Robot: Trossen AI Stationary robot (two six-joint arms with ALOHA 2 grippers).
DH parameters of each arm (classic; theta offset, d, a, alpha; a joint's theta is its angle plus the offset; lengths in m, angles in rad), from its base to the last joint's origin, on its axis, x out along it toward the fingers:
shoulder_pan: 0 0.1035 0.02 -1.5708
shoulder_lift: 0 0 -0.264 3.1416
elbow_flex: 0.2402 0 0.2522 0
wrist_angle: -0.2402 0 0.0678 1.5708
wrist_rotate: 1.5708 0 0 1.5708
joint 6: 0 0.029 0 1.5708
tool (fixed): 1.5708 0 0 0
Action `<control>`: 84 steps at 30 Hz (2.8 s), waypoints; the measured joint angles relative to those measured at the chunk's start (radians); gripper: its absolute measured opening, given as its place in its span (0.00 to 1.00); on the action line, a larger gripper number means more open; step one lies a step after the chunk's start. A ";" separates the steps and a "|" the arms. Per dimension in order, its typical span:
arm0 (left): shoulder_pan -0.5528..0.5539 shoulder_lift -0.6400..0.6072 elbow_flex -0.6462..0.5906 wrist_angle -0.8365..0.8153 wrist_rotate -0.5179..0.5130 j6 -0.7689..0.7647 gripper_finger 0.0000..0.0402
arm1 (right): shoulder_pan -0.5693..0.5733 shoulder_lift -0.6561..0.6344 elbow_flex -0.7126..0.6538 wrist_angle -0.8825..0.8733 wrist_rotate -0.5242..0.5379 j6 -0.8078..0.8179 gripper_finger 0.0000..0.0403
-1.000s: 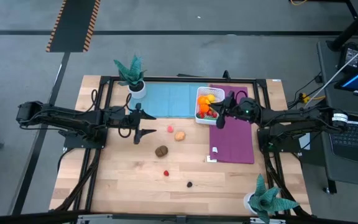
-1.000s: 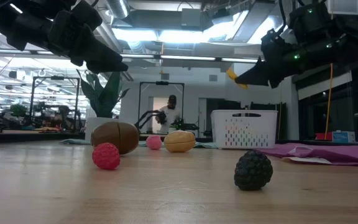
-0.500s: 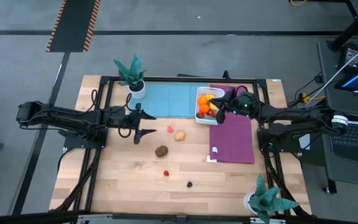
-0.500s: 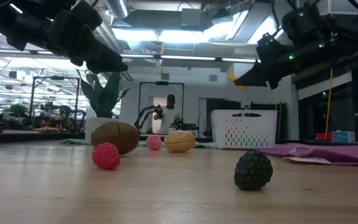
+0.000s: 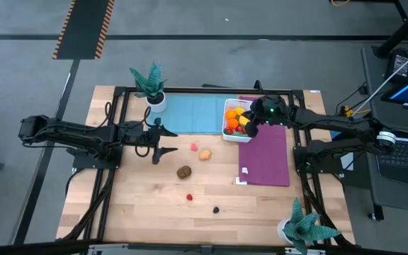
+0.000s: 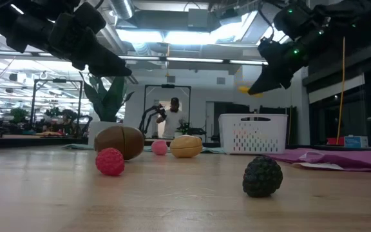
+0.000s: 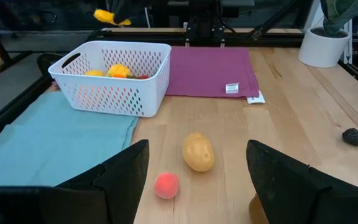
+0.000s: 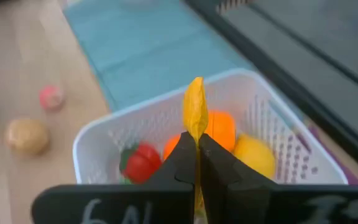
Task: Pick and placing Produce into tupperware
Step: Put the yellow corn into the white container, then put the brown kiwi into the white container
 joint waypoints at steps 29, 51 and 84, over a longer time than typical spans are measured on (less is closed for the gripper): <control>0.000 0.000 0.000 0.000 0.000 0.000 0.65 | -0.092 0.262 0.273 -0.315 -0.099 -0.102 0.02; 0.000 0.000 0.000 -0.025 0.000 0.000 0.65 | -0.136 0.487 0.273 -0.208 -0.109 -0.160 0.07; -0.004 0.000 0.000 -0.020 0.000 -0.025 0.65 | 0.081 0.288 0.272 -0.151 -0.361 -0.282 0.41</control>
